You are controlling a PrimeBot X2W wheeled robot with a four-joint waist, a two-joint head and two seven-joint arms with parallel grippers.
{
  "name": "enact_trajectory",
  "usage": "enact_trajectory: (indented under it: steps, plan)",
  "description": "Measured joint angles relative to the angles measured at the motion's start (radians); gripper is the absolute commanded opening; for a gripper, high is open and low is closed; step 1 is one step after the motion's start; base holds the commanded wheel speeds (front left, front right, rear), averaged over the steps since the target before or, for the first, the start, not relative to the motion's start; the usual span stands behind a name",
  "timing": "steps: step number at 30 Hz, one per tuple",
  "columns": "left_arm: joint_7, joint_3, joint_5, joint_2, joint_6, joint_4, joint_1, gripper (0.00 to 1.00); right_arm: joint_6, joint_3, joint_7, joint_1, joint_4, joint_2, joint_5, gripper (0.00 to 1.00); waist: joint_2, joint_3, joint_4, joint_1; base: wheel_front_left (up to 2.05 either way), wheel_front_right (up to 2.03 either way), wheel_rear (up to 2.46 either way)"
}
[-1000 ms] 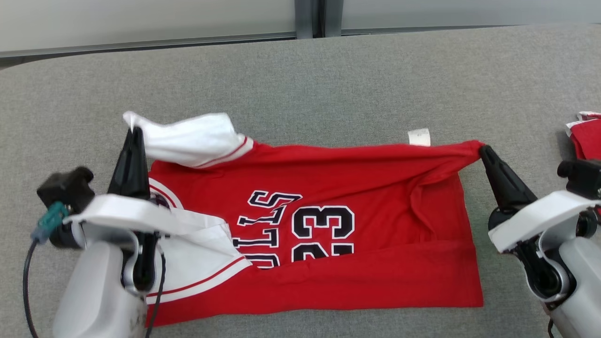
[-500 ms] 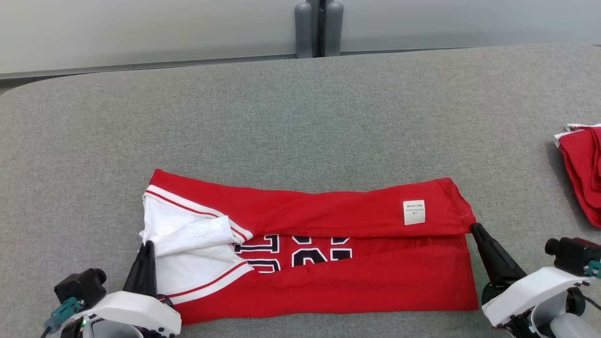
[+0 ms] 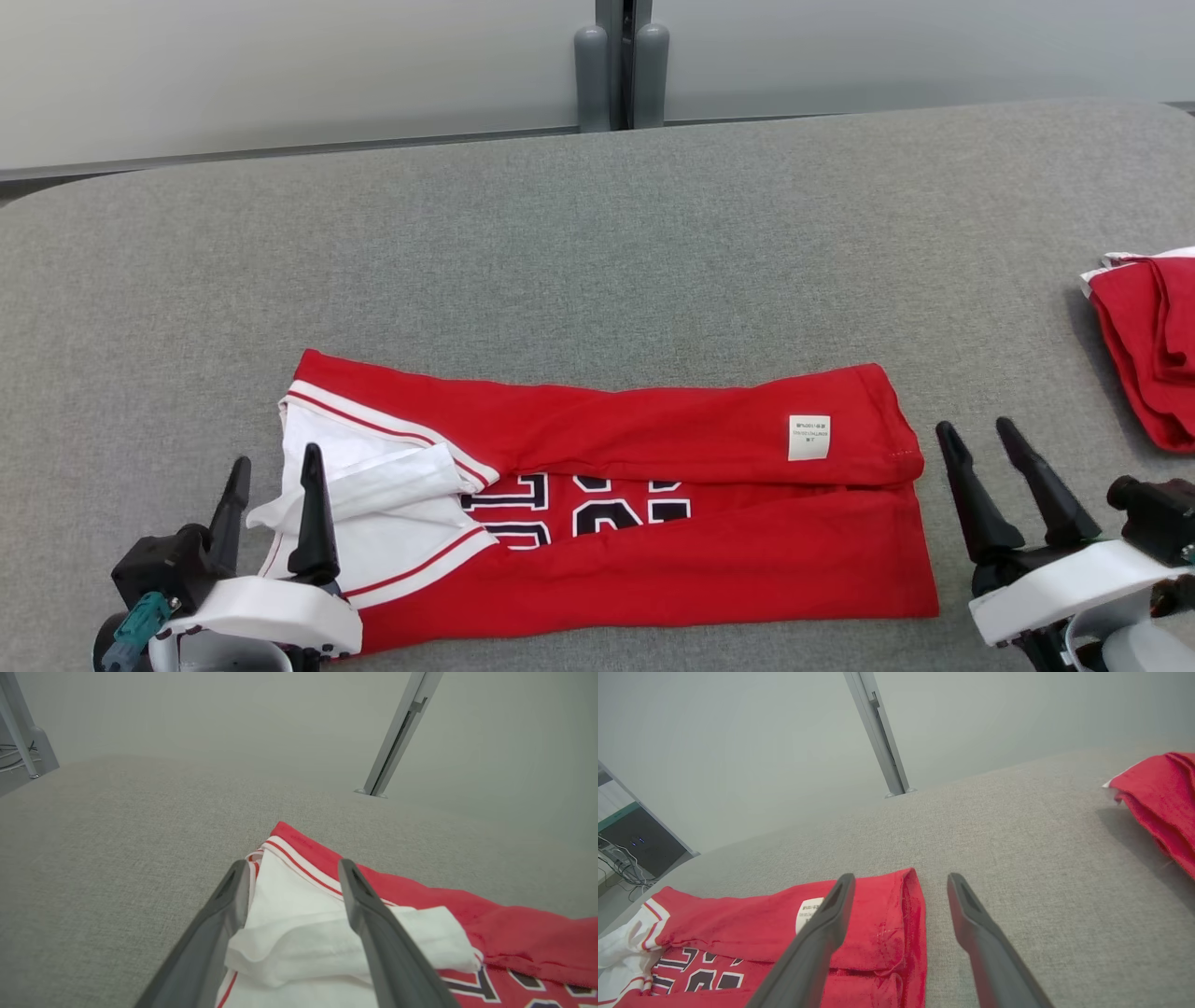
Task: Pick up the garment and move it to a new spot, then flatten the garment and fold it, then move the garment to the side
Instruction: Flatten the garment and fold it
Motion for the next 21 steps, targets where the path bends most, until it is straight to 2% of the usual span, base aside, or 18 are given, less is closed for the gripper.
enact_trajectory:
  steps: [4,5,11,21]
  plan:
    - [-0.045,-0.013,0.059,0.006,0.031,-0.084,0.000,1.00,0.000,-0.085,-0.030,0.013,-0.068,0.016,-0.117,1.00,0.0000,-0.015,-0.006,0.0000,0.00,0.00,0.00]
    - [-0.055,-0.027,0.099,0.009,0.045,-0.129,0.000,1.00,0.000,-0.129,-0.030,0.028,-0.101,0.031,-0.179,1.00,0.0000,-0.024,-0.009,0.0000,0.00,0.00,0.00]
    - [-0.064,-0.050,0.159,0.011,0.085,-0.257,0.034,1.00,0.000,-0.239,0.022,0.083,-0.234,0.088,-0.319,1.00,0.0000,-0.063,-0.018,0.0000,0.00,0.00,0.00]
    - [-0.018,-0.085,0.176,0.058,0.074,-0.288,0.139,1.00,0.000,-0.295,0.129,0.249,-0.342,0.173,-0.442,1.00,0.0000,-0.143,-0.011,0.0000,0.00,0.00,0.00]
